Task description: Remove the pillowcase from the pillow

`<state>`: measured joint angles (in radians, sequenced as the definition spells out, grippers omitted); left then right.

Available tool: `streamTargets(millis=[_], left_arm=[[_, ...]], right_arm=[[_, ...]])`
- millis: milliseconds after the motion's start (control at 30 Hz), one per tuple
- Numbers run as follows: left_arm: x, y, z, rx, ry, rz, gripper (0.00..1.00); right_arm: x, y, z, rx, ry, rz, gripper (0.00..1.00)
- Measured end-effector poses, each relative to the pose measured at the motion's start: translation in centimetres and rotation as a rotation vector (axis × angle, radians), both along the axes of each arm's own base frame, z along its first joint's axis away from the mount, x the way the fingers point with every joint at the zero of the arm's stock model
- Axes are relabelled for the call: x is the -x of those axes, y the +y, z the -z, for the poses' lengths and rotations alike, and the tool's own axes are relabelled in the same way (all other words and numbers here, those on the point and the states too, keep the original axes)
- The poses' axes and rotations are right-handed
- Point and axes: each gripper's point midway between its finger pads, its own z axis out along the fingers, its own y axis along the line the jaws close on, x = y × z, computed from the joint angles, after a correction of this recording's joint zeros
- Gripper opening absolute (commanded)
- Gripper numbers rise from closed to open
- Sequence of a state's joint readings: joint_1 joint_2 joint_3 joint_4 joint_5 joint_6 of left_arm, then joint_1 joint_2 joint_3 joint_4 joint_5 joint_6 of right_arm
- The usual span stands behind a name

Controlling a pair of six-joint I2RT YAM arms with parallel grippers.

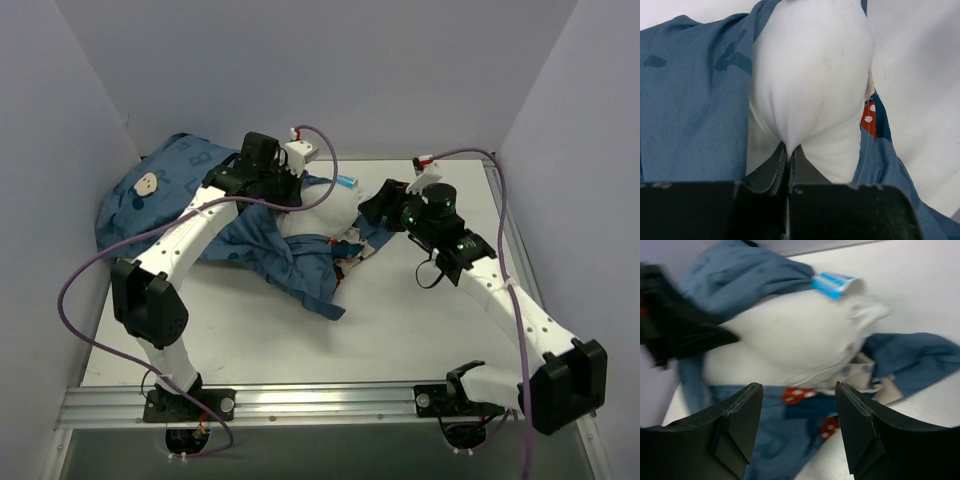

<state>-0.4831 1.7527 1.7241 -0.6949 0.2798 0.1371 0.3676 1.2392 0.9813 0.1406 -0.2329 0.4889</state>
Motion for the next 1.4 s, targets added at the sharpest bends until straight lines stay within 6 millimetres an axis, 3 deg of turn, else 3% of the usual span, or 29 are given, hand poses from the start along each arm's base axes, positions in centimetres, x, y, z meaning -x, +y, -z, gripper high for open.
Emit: streamTargets(millis=[100,200,300,467,600,767,800,867,900,933,1000,1133,1267,1400], left_arm=[[-1.3,-1.5,0.5,-0.002,0.005,-0.002,0.02],[-1.8,-2.2,0.6,0.006,0.008,-0.007,0.02],[-1.9,-2.3,0.2,0.014,0.005,-0.013,0.02],[-2.0,-2.3,0.1,0.021,0.009,-0.024,0.02],[-2.0,-2.3,0.1,0.023,0.012,-0.026,0.02],[-2.0,-2.3,0.1,0.023,0.011,-0.027,0.02],[-2.0,-2.3,0.1,0.023,0.011,-0.027,0.02],[-2.0,-2.3,0.1,0.023,0.011,-0.027,0.02],[-2.0,-2.3,0.1,0.023,0.01,-0.027,0.02],[-2.0,-2.3,0.1,0.023,0.01,-0.027,0.02],[-2.0,-2.2,0.1,0.02,0.008,-0.032,0.02],[-2.3,-1.9,0.2,-0.003,-0.002,-0.056,0.02],[-2.8,-1.7,0.2,-0.031,-0.014,-0.09,0.02],[-5.5,-1.4,-0.8,-0.045,-0.061,-0.153,0.02]], right_arm=[[3.2,2.9,-2.5,-0.039,-0.067,-0.08,0.61],[5.3,6.2,-1.1,-0.045,-0.043,-0.173,0.62],[5.0,8.3,2.1,-0.016,0.021,-0.214,0.63],[3.8,9.7,7.0,0.048,0.126,-0.229,0.62],[3.2,10.2,8.0,0.055,0.142,-0.224,0.59],[2.6,10.7,7.5,0.041,0.132,-0.209,0.61],[2.4,10.7,7.2,0.034,0.126,-0.204,0.59],[2.1,10.9,6.7,0.023,0.118,-0.196,0.45],[1.9,10.9,6.5,0.021,0.115,-0.192,0.33],[1.6,11.1,6.4,0.02,0.114,-0.19,0.13],[1.2,11.5,6.7,0.017,0.123,-0.185,0.0],[1.1,11.6,7.4,0.016,0.143,-0.179,0.0],[1.7,11.1,6.5,0.004,0.122,-0.18,0.0],[4.5,10.5,5.3,0.011,0.114,-0.212,0.0]])
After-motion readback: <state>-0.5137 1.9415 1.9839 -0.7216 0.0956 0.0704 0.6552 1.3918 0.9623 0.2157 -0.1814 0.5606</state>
